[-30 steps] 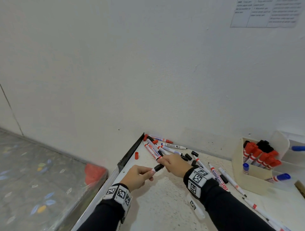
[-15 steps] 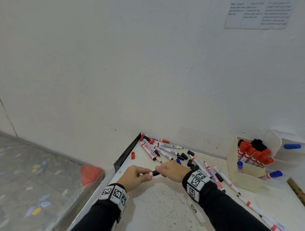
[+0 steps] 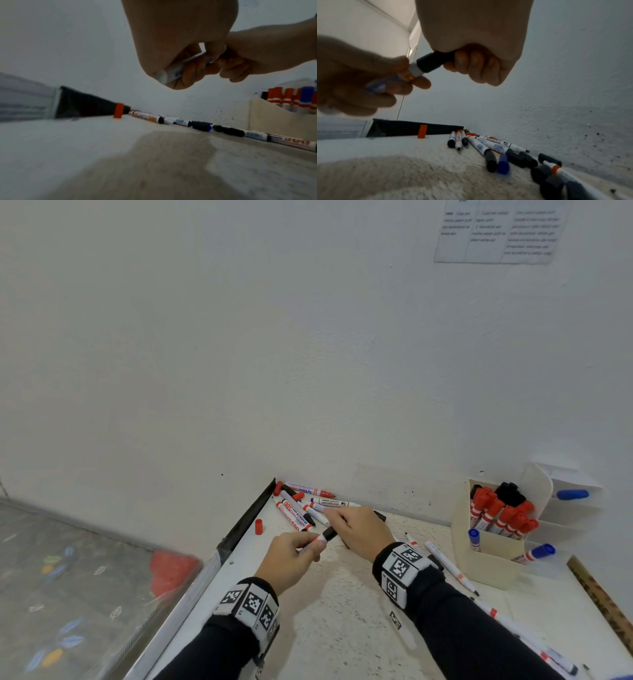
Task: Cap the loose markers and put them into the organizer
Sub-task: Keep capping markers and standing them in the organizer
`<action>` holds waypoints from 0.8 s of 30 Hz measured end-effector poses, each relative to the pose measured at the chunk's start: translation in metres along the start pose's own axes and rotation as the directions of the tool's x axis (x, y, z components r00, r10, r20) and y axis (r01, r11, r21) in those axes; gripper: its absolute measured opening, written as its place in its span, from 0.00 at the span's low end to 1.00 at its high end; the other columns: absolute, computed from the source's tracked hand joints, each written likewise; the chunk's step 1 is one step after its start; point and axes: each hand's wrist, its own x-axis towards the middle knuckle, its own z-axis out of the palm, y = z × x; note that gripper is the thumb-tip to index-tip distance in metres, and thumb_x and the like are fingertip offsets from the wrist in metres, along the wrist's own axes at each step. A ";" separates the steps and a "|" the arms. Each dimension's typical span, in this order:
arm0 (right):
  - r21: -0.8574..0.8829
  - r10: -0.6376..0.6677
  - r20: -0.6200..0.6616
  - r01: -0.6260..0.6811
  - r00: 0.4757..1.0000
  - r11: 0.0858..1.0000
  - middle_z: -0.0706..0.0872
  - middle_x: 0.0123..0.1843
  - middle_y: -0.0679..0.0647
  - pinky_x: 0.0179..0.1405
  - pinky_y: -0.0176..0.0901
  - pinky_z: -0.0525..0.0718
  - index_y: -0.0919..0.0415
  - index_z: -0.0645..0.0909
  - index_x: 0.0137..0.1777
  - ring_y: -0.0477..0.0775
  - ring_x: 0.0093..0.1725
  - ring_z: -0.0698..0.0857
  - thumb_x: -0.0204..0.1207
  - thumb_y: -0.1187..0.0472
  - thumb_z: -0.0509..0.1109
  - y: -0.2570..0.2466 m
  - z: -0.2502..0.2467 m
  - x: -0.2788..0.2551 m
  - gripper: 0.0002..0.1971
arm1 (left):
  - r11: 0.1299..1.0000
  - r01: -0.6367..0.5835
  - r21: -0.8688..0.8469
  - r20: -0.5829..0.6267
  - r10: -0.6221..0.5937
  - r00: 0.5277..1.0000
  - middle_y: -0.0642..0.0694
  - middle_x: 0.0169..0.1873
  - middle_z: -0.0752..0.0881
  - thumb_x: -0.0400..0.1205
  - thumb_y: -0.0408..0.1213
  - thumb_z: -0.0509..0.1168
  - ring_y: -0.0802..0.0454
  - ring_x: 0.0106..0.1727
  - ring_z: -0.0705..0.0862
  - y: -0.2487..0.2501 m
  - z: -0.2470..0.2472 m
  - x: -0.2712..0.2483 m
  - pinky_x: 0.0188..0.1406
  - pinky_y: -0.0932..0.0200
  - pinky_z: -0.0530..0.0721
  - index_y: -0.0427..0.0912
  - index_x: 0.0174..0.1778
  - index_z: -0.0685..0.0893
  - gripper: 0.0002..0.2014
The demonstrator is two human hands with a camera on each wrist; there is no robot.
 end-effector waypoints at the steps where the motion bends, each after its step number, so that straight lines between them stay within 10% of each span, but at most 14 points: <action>1: 0.045 0.024 -0.015 -0.024 1.000 0.999 0.67 0.21 0.48 0.25 0.39 0.65 0.54 0.66 0.23 0.47 0.22 0.65 0.82 0.53 0.56 0.002 -0.001 0.000 0.23 | 0.999 -0.021 0.033 0.020 0.021 1.000 0.57 0.21 0.79 0.82 0.41 0.62 0.67 0.24 0.75 0.003 0.001 0.002 0.27 0.75 0.71 0.48 0.32 0.83 0.13; 7: 0.222 0.008 -0.064 0.006 0.998 0.975 0.67 0.22 0.51 0.20 0.32 0.61 0.60 0.70 0.25 0.44 0.20 0.63 0.84 0.59 0.54 0.007 -0.008 -0.002 0.22 | 0.953 0.186 -0.239 0.249 -0.124 0.960 0.56 0.19 0.74 0.85 0.43 0.57 0.61 0.15 0.64 0.022 -0.001 0.012 0.13 0.67 0.63 0.43 0.39 0.83 0.14; 12: 0.176 -0.002 -0.014 0.004 1.000 0.984 0.71 0.25 0.54 0.26 0.41 0.66 0.66 0.76 0.32 0.47 0.24 0.67 0.83 0.55 0.56 0.015 -0.018 0.000 0.21 | 0.968 0.179 -0.176 0.269 -0.127 0.955 0.52 0.26 0.78 0.84 0.46 0.59 0.58 0.21 0.70 0.030 0.004 0.021 0.20 0.67 0.69 0.43 0.41 0.85 0.14; 15: 0.133 0.041 -0.032 -0.037 0.999 0.990 0.71 0.26 0.52 0.26 0.37 0.65 0.63 0.75 0.31 0.47 0.25 0.67 0.82 0.50 0.58 0.024 -0.028 0.002 0.22 | 0.996 0.025 0.084 0.164 -0.038 0.986 0.49 0.36 0.82 0.75 0.68 0.54 0.51 0.40 0.80 0.025 -0.003 0.034 0.42 0.57 0.80 0.48 0.41 0.85 0.27; 17: 0.144 0.071 -0.107 -0.055 0.992 0.988 0.70 0.25 0.50 0.24 0.34 0.64 0.60 0.73 0.30 0.46 0.24 0.67 0.81 0.51 0.60 0.031 -0.038 -0.001 0.20 | 0.869 -0.091 0.486 -0.011 0.111 0.994 0.47 0.51 0.85 0.80 0.66 0.47 0.44 0.55 0.83 0.006 -0.009 0.048 0.54 0.48 0.83 0.48 0.54 0.85 0.30; 21: 0.267 0.147 -0.308 -0.063 0.940 0.962 0.79 0.28 0.57 0.26 0.35 0.74 0.62 0.78 0.37 0.50 0.26 0.75 0.79 0.52 0.65 0.046 -0.072 -0.014 0.15 | 0.597 0.379 0.707 -0.085 -0.461 0.883 0.41 0.81 0.52 0.85 0.51 0.52 0.40 0.79 0.60 -0.036 -0.029 0.049 0.76 0.45 0.65 0.51 0.80 0.56 0.27; 24: 0.263 0.158 -0.467 -0.034 0.870 0.964 0.83 0.30 0.58 0.23 0.28 0.75 0.62 0.77 0.39 0.44 0.22 0.79 0.78 0.52 0.66 0.056 -0.106 -0.025 0.13 | 0.543 0.367 0.755 -0.110 -0.447 0.888 0.43 0.77 0.61 0.84 0.44 0.53 0.41 0.75 0.66 -0.064 -0.033 0.050 0.74 0.46 0.69 0.46 0.78 0.60 0.25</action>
